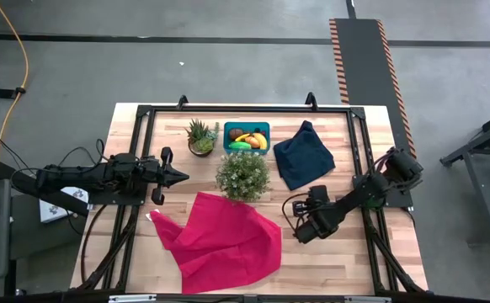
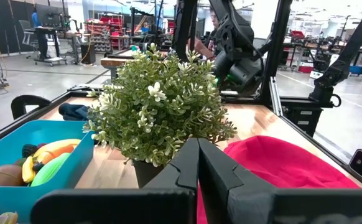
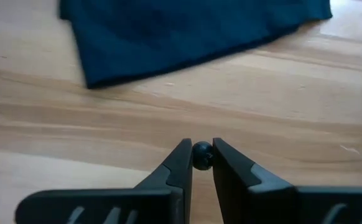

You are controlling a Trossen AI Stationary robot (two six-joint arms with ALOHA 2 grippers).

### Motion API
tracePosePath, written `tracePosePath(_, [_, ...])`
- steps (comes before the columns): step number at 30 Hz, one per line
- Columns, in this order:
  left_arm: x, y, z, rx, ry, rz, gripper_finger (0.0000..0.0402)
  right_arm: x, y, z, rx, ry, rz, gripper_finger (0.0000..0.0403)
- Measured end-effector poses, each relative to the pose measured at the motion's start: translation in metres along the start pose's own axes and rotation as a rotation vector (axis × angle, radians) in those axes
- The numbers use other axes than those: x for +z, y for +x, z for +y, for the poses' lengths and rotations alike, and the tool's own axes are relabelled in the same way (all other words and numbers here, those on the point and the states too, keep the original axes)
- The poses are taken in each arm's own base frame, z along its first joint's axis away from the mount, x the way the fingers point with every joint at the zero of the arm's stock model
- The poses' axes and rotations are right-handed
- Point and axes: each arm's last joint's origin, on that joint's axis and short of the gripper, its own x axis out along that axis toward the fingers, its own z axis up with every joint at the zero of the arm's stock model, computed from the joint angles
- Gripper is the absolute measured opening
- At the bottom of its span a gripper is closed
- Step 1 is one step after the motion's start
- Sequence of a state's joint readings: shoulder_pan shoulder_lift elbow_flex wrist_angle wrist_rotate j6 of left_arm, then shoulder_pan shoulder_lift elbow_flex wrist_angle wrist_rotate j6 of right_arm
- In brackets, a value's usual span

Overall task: Pick and placing Produce into tupperware
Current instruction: Put the blueberry into the blue bin

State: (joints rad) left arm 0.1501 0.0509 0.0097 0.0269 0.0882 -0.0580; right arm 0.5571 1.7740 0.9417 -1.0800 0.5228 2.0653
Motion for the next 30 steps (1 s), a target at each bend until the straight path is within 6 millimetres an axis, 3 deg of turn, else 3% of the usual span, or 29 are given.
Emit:
tracePosePath(18, [0.0,0.0,0.0,0.0,0.0,0.0,0.0001,0.012,-0.075,0.014,0.255,-0.028,0.08,0.0037])
tracePosePath(30, [0.0,0.0,0.0,0.0,0.0,0.0,0.0001,0.021,-0.127,0.029,0.42,-0.167,0.128,0.0037])
